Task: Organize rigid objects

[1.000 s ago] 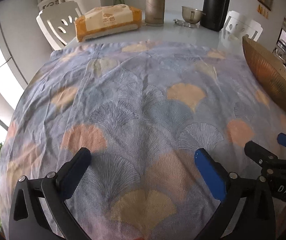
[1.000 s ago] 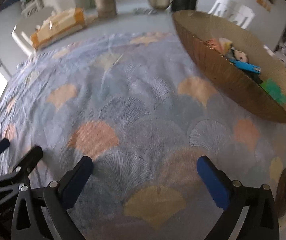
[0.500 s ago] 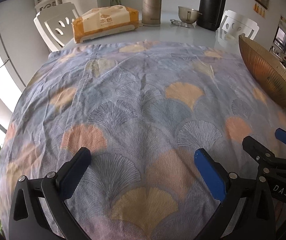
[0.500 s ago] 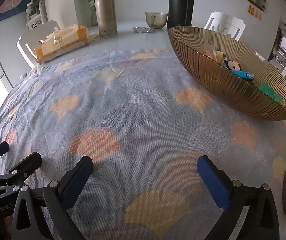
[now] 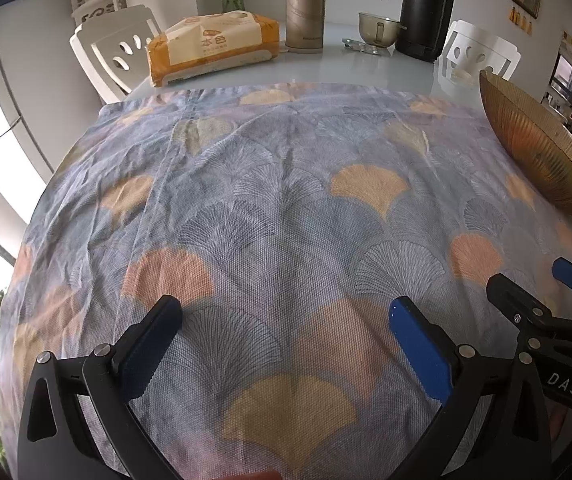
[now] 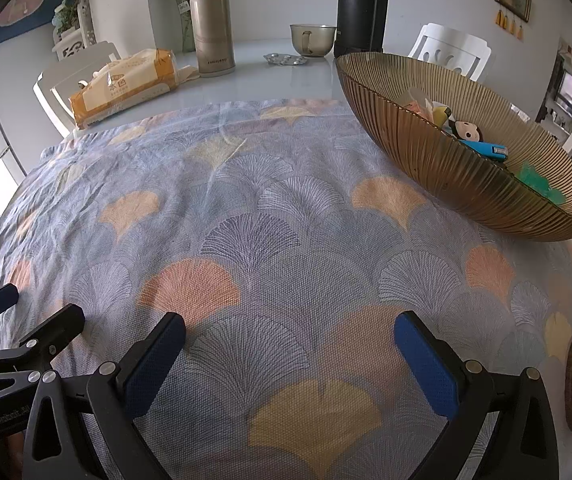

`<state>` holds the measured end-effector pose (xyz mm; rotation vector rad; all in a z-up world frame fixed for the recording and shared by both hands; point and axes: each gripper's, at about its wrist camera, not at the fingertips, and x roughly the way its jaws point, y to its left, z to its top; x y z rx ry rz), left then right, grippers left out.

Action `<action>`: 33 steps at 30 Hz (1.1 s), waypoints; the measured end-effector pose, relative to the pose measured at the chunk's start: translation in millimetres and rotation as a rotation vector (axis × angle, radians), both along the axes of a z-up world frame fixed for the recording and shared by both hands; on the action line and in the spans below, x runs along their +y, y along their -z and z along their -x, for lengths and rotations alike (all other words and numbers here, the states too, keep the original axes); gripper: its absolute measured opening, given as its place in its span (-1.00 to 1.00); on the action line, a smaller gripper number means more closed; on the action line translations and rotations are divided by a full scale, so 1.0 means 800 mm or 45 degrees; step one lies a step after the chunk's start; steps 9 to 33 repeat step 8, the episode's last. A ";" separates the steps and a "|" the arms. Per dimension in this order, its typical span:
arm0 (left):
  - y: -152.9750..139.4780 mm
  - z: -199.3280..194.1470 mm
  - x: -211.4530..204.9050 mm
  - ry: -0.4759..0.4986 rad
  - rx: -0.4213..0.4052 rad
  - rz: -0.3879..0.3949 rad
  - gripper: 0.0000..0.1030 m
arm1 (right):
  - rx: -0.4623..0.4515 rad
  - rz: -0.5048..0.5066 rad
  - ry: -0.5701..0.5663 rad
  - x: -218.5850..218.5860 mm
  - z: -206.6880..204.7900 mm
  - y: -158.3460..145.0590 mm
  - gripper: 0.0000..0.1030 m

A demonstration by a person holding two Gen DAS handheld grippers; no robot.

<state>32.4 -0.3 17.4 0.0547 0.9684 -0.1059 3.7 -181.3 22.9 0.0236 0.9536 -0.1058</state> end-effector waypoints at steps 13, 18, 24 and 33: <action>0.000 0.004 0.000 0.024 -0.003 0.007 1.00 | 0.001 0.004 0.001 0.003 -0.003 0.001 1.00; 0.000 0.004 0.000 0.024 -0.003 0.007 1.00 | 0.001 0.004 0.001 0.003 -0.003 0.001 1.00; 0.000 0.004 0.000 0.024 -0.003 0.007 1.00 | 0.001 0.004 0.001 0.003 -0.003 0.001 1.00; 0.000 0.004 0.000 0.024 -0.003 0.007 1.00 | 0.001 0.004 0.001 0.003 -0.003 0.001 1.00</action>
